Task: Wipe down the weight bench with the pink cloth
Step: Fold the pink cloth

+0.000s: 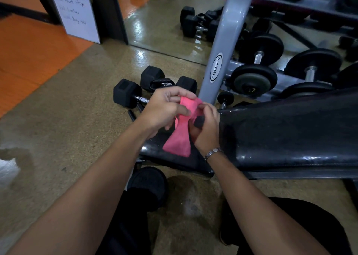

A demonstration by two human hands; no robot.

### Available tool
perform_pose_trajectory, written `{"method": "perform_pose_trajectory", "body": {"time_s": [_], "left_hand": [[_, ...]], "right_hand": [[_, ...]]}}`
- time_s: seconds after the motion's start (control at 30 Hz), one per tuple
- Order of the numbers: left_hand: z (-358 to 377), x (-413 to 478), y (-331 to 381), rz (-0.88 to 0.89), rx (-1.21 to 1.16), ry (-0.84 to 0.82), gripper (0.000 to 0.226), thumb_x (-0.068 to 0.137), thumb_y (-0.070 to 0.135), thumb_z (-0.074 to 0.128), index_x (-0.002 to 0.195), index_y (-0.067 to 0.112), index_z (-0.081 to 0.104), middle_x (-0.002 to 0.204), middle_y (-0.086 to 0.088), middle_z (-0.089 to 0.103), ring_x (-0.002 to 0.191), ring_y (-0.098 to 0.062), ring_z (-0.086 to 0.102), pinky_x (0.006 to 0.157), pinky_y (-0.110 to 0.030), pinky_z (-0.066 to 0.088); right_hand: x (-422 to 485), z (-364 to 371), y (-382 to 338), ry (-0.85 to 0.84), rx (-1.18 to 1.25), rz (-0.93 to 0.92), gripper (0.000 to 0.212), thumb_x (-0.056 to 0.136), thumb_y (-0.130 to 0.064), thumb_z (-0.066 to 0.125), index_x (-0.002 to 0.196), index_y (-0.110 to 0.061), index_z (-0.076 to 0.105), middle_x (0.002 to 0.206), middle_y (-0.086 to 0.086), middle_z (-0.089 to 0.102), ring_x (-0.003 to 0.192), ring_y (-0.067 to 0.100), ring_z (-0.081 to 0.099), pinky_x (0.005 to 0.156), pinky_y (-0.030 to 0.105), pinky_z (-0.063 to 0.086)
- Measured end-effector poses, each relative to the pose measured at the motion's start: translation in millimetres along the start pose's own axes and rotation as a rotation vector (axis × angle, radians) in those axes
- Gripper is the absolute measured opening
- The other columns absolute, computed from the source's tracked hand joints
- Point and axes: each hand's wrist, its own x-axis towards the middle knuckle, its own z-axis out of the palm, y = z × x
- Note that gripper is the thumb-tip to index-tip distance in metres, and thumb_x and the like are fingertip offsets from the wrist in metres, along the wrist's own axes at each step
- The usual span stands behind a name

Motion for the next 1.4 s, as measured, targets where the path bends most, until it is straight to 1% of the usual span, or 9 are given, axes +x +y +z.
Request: {"method": "perform_pose_trajectory", "body": {"time_s": [0.2,0.4,0.5,0.63,0.8,0.97,1.13,1.27,1.4], "left_hand": [[6.1,-1.5,7.7,-0.042,-0.143,-0.02,0.038,0.078,-0.015,0.065,0.112,0.001,0.072,0.077,-0.015,0.073,0.033,-0.01,0.041,0.03,-0.016,0.027],[-9.0,8.4,2.8,0.022,-0.005,0.145,0.032,0.081,-0.014,0.062,0.105,0.003,0.073,0.064,0.003,0.069,0.036,-0.006,0.046,0.033,-0.017,0.031],[-20.2,11.2,-5.2,0.058,0.144,0.192,0.035,0.08,-0.014,0.067,0.107,0.006,0.074,0.075,0.005,0.07,0.047,0.005,0.055,0.043,-0.009,0.038],[-29.9,13.1,-24.9,0.053,0.383,0.213,0.038,0.076,-0.003,0.081,0.108,0.018,0.076,0.064,0.011,0.065,0.05,-0.007,0.05,0.049,-0.015,0.044],[-41.5,11.8,-41.1,0.1,0.661,0.261,0.009,0.082,0.014,0.083,0.083,0.02,0.076,0.077,0.003,0.068,0.068,-0.013,0.066,0.07,-0.029,0.059],[-44.7,13.8,-75.4,-0.109,0.235,0.124,0.02,0.093,0.024,0.069,0.077,0.018,0.059,0.073,-0.002,0.058,0.073,-0.013,0.054,0.073,-0.034,0.045],[-45.1,17.3,-118.0,-0.193,-0.003,0.339,0.018,0.098,0.015,0.061,0.082,0.018,0.055,0.064,0.005,0.052,0.059,-0.01,0.046,0.054,-0.022,0.038],[-62.5,25.1,-144.8,-0.266,-0.01,0.502,0.023,0.091,-0.008,0.053,0.088,0.015,0.05,0.075,0.0,0.049,0.069,-0.012,0.047,0.049,-0.012,0.038],[-90.0,36.9,-176.0,-0.195,0.287,0.377,0.033,0.082,-0.015,0.052,0.079,0.018,0.049,0.073,-0.002,0.052,0.067,-0.017,0.047,0.06,-0.031,0.041]], "right_hand": [[5.8,1.9,-4.1,0.221,-0.109,-0.015,0.021,0.082,-0.036,0.064,0.089,-0.016,0.065,0.098,0.003,0.056,0.095,0.024,0.049,0.081,0.049,0.043],[7.9,-13.4,-1.4,0.268,-0.143,-0.037,0.015,0.069,-0.02,0.077,0.083,-0.021,0.07,0.107,0.0,0.054,0.105,0.021,0.049,0.092,0.043,0.039],[5.0,-26.8,4.8,0.195,-0.119,-0.086,0.011,0.075,-0.017,0.07,0.085,-0.02,0.067,0.102,-0.004,0.055,0.101,0.017,0.05,0.092,0.046,0.042],[6.9,-39.9,6.4,-0.047,-0.063,-0.125,0.012,0.089,-0.015,0.06,0.095,-0.026,0.057,0.089,-0.012,0.058,0.085,0.01,0.055,0.08,0.037,0.047],[10.3,-42.7,18.7,-0.238,0.034,0.04,0.016,0.094,-0.016,0.057,0.101,-0.031,0.059,0.099,-0.011,0.066,0.093,0.001,0.059,0.081,0.014,0.043],[7.3,-23.1,34.4,-0.339,0.261,0.362,0.009,0.092,-0.026,0.057,0.084,-0.025,0.061,0.077,-0.01,0.06,0.076,0.008,0.053,0.076,0.031,0.044],[-16.6,17.3,26.9,-0.343,0.435,0.633,0.012,0.086,-0.033,0.055,0.074,-0.031,0.059,0.074,-0.005,0.052,0.076,0.017,0.045,0.063,0.028,0.036],[-55.1,70.6,24.4,-0.342,0.52,0.923,0.014,0.09,-0.028,0.055,0.078,-0.029,0.06,0.085,0.004,0.057,0.084,0.024,0.054,0.063,0.037,0.047],[-81.2,119.5,15.0,-0.296,0.738,1.203,0.009,0.096,-0.02,0.052,0.102,-0.016,0.057,0.111,0.017,0.062,0.104,0.035,0.062,0.06,0.041,0.058]]}}
